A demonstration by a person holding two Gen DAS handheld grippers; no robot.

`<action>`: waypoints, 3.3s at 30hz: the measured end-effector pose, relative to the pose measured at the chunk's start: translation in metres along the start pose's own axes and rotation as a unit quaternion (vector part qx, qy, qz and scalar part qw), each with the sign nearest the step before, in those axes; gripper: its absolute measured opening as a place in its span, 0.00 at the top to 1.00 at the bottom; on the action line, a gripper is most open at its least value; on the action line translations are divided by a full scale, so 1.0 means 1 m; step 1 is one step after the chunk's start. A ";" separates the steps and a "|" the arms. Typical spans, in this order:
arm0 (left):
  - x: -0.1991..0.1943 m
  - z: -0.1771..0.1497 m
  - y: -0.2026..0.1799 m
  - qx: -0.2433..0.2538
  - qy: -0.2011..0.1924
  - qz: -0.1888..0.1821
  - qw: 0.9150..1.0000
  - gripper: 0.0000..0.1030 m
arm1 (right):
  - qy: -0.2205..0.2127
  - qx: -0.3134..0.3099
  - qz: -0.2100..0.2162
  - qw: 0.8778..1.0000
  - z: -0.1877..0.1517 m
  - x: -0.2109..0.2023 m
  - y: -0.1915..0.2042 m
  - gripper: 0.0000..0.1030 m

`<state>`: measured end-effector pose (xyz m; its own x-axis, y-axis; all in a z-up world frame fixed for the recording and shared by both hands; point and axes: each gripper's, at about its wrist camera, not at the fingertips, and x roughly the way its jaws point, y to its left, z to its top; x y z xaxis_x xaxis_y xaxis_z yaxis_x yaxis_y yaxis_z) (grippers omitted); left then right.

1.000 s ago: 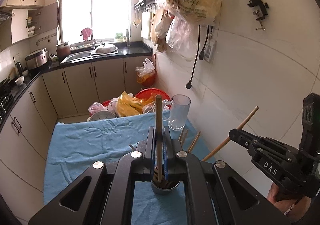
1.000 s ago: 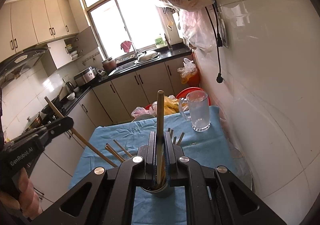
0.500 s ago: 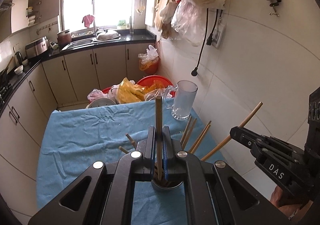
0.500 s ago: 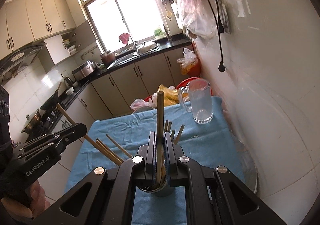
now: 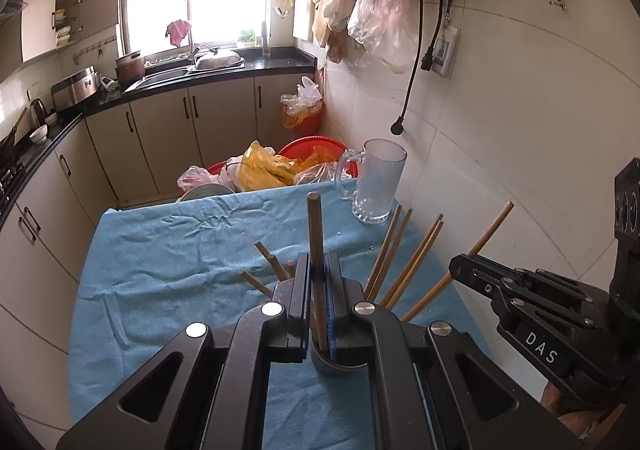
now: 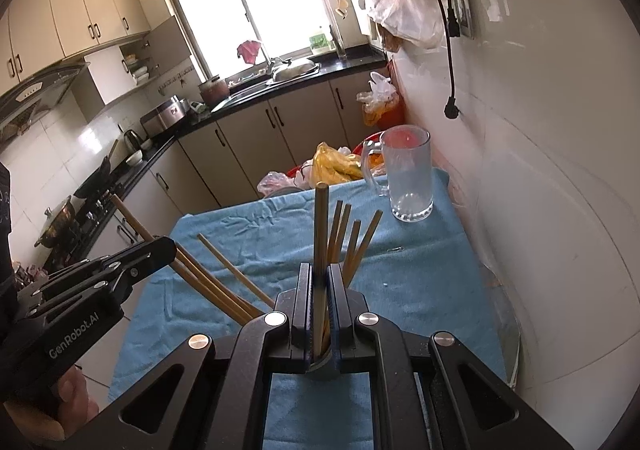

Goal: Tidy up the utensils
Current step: 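Lower the chopstick into the grey holder cup and open the right gripper, then withdraw the open right gripper from the holder cup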

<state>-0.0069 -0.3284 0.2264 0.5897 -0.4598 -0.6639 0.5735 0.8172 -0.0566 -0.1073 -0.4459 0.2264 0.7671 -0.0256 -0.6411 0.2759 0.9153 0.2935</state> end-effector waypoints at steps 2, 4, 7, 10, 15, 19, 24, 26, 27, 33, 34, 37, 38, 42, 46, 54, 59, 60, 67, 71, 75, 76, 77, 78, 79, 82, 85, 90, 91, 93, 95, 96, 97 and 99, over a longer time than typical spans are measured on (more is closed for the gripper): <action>0.003 -0.003 0.000 0.003 0.002 0.002 1.000 0.94 | 0.004 0.000 0.000 1.000 0.000 0.003 0.000 0.93; 0.005 -0.005 0.000 0.006 0.003 0.004 1.000 0.94 | 0.006 -0.002 -0.001 1.000 0.000 0.007 0.001 0.93; 0.008 -0.007 0.000 0.008 0.003 0.007 1.000 0.94 | 0.010 -0.002 -0.003 1.000 0.001 0.013 -0.001 0.93; 0.012 -0.009 0.000 0.010 0.004 0.010 1.000 0.93 | 0.015 -0.001 -0.005 1.000 -0.001 0.018 -0.003 0.93; 0.016 -0.011 0.000 0.013 0.007 0.012 1.000 0.93 | 0.023 -0.002 -0.007 1.000 -0.004 0.026 -0.004 0.93; 0.019 -0.013 0.001 0.015 0.009 0.015 1.000 0.93 | 0.031 -0.003 -0.008 0.999 -0.006 0.033 -0.003 0.93; 0.023 -0.016 0.003 0.014 0.011 0.016 1.000 0.93 | 0.044 -0.004 -0.009 0.999 -0.010 0.041 -0.005 0.93; 0.024 -0.018 0.004 0.013 0.012 0.017 1.000 0.92 | 0.049 -0.003 -0.009 0.999 -0.013 0.044 -0.005 0.93; 0.025 -0.018 0.004 0.013 0.013 0.017 1.000 0.92 | 0.050 -0.003 -0.009 0.999 -0.014 0.045 -0.005 0.93; 0.028 -0.022 0.006 0.012 0.017 0.018 1.000 0.92 | 0.052 -0.005 -0.009 0.999 -0.016 0.048 -0.006 0.93; 0.029 -0.022 0.006 0.012 0.019 0.018 1.000 0.92 | 0.052 -0.006 -0.010 0.999 -0.017 0.048 -0.006 0.93; 0.030 -0.024 0.007 0.012 0.021 0.021 0.999 0.92 | 0.053 -0.004 -0.009 0.999 -0.016 0.048 -0.006 0.93; 0.031 -0.023 0.007 0.012 0.022 0.022 0.999 0.92 | 0.053 -0.002 -0.008 0.999 -0.017 0.048 -0.006 0.93; 0.033 -0.022 0.008 0.008 0.021 0.028 0.999 0.91 | 0.051 -0.001 -0.008 0.999 -0.015 0.047 -0.004 0.92; 0.035 -0.022 0.010 0.005 0.023 0.033 0.999 0.91 | 0.047 0.001 -0.008 0.999 -0.013 0.046 -0.004 0.92; 0.038 -0.021 0.016 -0.002 0.024 0.044 0.999 0.84 | 0.041 0.001 -0.010 0.999 -0.008 0.044 -0.007 0.92; 0.040 -0.018 0.020 -0.008 0.023 0.051 0.998 0.79 | 0.035 -0.002 -0.013 0.999 -0.004 0.044 -0.006 0.92; 0.040 -0.018 0.021 -0.009 0.023 0.054 0.998 0.74 | 0.034 -0.003 -0.014 0.999 -0.002 0.045 -0.005 0.92; 0.038 -0.014 0.030 -0.018 0.013 0.068 0.997 0.62 | 0.033 -0.015 -0.020 0.999 0.004 0.048 -0.003 0.91; 0.034 -0.013 0.036 -0.028 0.008 0.073 0.997 0.58 | 0.025 -0.017 -0.023 0.999 0.005 0.042 -0.003 0.76; 0.030 -0.011 0.041 -0.036 0.002 0.076 0.996 0.55 | 0.015 -0.019 -0.028 0.999 0.008 0.034 -0.001 0.70; 0.029 -0.011 0.042 -0.038 0.000 0.077 0.996 0.53 | 0.013 -0.019 -0.030 0.999 0.009 0.031 0.000 0.68; 0.028 -0.011 0.043 -0.040 -0.001 0.078 0.996 0.51 | 0.009 -0.020 -0.034 0.999 0.010 0.028 0.001 0.61; 0.027 -0.011 0.044 -0.043 -0.003 0.082 0.996 0.47 | 0.006 -0.022 -0.037 0.999 0.011 0.026 0.001 0.56; 0.025 -0.010 0.046 -0.047 -0.006 0.086 0.995 0.43 | 0.003 -0.023 -0.041 0.999 0.012 0.023 0.002 0.54; 0.019 -0.009 0.050 -0.051 -0.015 0.098 0.994 0.37 | -0.005 -0.027 -0.060 0.998 0.013 0.015 0.005 0.39; 0.012 -0.009 0.052 -0.054 -0.024 0.112 0.992 0.25 | -0.012 -0.030 -0.095 0.995 0.013 0.006 0.008 0.24; -0.007 -0.010 0.053 -0.047 -0.043 0.154 0.986 0.15 | -0.016 -0.052 -0.183 0.982 0.008 -0.007 0.014 0.14; -0.011 -0.011 0.053 -0.045 -0.046 0.160 0.985 0.12 | -0.016 -0.056 -0.203 0.977 0.006 -0.011 0.015 0.12; -0.021 -0.015 0.054 -0.039 -0.053 0.174 0.983 0.10 | -0.018 -0.063 -0.227 0.972 0.002 -0.017 0.018 0.10; -0.032 -0.018 0.055 -0.031 -0.058 0.183 0.981 0.06 | -0.020 -0.069 -0.246 0.967 -0.002 -0.026 0.021 0.10; -0.038 -0.021 0.056 -0.025 -0.059 0.189 0.980 0.05 | -0.020 -0.070 -0.251 0.965 -0.004 -0.030 0.021 0.09; -0.045 -0.023 0.057 -0.017 -0.060 0.193 0.979 0.04 | -0.017 -0.070 -0.252 0.965 -0.008 -0.035 0.022 0.09; -0.061 -0.030 0.057 -0.005 -0.069 0.207 0.976 0.00 | -0.013 -0.071 -0.254 0.965 -0.016 -0.047 0.026 0.09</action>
<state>-0.0273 -0.2429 0.2413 0.8409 -0.1319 -0.5248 0.2648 0.9461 0.1865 -0.1453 -0.4142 0.2531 0.5689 -0.4930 -0.6582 0.5388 0.8281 -0.1546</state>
